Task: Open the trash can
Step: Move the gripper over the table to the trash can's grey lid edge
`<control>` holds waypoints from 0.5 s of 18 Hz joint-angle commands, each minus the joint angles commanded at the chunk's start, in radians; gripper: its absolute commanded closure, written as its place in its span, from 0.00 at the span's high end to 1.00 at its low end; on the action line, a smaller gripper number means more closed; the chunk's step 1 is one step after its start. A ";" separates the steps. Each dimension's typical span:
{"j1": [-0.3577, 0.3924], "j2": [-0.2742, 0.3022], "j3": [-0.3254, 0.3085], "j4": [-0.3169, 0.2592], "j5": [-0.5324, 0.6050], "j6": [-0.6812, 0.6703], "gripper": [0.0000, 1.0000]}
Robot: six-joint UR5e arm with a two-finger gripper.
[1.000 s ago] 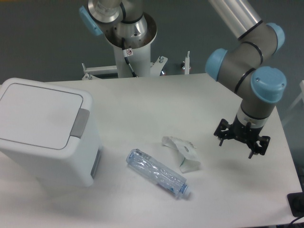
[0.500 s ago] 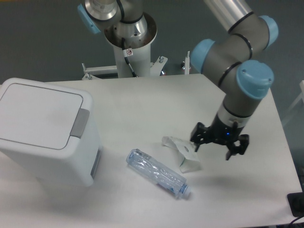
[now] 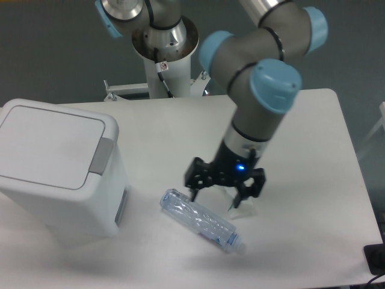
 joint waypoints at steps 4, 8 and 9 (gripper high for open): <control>-0.046 0.058 -0.014 0.002 0.000 -0.040 1.00; -0.089 0.121 -0.051 0.006 -0.005 -0.060 1.00; -0.094 0.138 -0.072 0.003 -0.002 -0.060 1.00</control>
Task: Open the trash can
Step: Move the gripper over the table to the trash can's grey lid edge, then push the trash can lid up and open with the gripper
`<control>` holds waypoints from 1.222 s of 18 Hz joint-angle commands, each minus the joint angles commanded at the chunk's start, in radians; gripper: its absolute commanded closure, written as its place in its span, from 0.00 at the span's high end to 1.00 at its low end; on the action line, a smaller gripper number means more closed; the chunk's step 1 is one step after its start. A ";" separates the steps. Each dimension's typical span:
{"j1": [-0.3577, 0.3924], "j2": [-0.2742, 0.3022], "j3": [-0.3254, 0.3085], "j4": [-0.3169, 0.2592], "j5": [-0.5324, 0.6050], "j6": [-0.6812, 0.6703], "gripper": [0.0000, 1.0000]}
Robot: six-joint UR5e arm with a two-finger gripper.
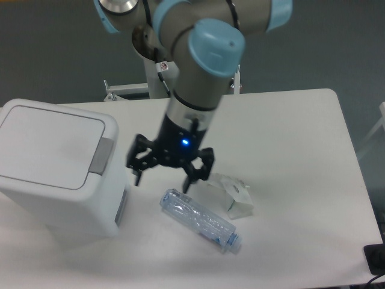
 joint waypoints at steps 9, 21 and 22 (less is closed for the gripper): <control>-0.035 0.029 -0.066 0.025 0.011 0.006 1.00; -0.037 0.026 -0.071 0.028 0.011 0.006 1.00; -0.037 0.026 -0.071 0.028 0.012 0.006 1.00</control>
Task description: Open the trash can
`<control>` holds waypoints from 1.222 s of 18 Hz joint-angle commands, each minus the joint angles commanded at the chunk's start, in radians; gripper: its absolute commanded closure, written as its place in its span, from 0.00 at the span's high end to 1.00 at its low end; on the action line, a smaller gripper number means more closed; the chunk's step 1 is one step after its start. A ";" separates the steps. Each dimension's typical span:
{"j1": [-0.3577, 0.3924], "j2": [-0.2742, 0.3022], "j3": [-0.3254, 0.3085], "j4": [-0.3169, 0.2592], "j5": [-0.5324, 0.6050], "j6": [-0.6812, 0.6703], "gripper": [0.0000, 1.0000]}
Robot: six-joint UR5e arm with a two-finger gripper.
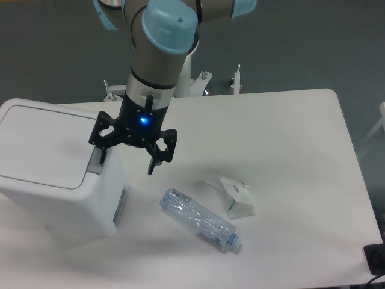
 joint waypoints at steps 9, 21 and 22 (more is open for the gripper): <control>0.002 -0.003 0.014 -0.005 -0.002 -0.003 1.00; 0.259 -0.193 0.064 0.078 0.093 0.538 1.00; 0.265 -0.215 0.069 0.081 0.112 0.560 1.00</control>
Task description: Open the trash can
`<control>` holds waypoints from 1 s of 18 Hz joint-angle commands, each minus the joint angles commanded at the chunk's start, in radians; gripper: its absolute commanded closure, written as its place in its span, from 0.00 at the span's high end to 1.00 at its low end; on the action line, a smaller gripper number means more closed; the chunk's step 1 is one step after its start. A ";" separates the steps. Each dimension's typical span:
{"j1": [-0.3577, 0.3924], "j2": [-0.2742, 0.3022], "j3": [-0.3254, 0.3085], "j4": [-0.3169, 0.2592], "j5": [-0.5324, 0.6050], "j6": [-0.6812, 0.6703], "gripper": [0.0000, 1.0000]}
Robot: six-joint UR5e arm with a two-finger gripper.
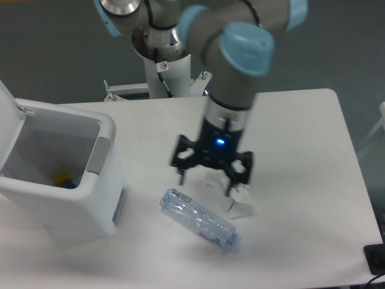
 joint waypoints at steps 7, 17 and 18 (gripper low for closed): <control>0.055 -0.160 0.074 -0.002 0.135 0.193 1.00; 0.055 -0.250 0.153 0.005 0.261 0.365 1.00; 0.055 -0.255 0.153 0.005 0.269 0.393 1.00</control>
